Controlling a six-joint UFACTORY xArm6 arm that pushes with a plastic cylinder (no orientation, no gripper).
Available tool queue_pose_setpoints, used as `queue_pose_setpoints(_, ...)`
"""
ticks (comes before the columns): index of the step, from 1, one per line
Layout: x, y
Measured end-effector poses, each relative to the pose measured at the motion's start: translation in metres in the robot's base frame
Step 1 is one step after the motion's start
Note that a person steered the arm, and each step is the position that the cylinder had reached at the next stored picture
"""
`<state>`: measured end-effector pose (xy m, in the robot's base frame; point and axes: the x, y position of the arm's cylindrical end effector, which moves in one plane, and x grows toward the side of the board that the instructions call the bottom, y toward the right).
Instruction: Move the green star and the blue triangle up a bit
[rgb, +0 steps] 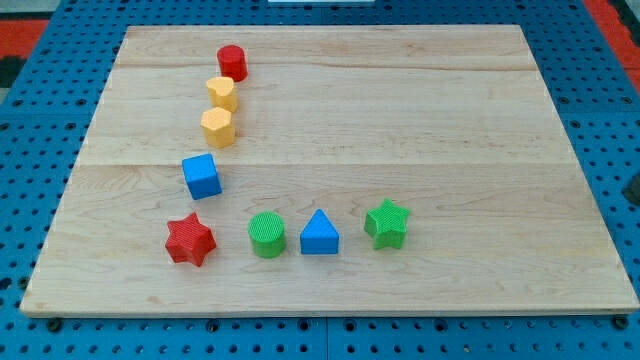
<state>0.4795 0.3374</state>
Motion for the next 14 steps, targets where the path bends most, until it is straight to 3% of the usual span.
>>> queue_pose_setpoints(1,-0.058,-0.023)
queue_pose_setpoints(2,-0.042,-0.072)
queue_pose_setpoints(3,0.023,-0.026)
queue_pose_setpoints(4,0.133,-0.037)
queue_pose_setpoints(9,0.135,-0.085)
queue_pose_setpoints(11,0.139,-0.175)
queue_pose_setpoints(12,0.139,-0.281)
queue_pose_setpoints(14,0.093,-0.356)
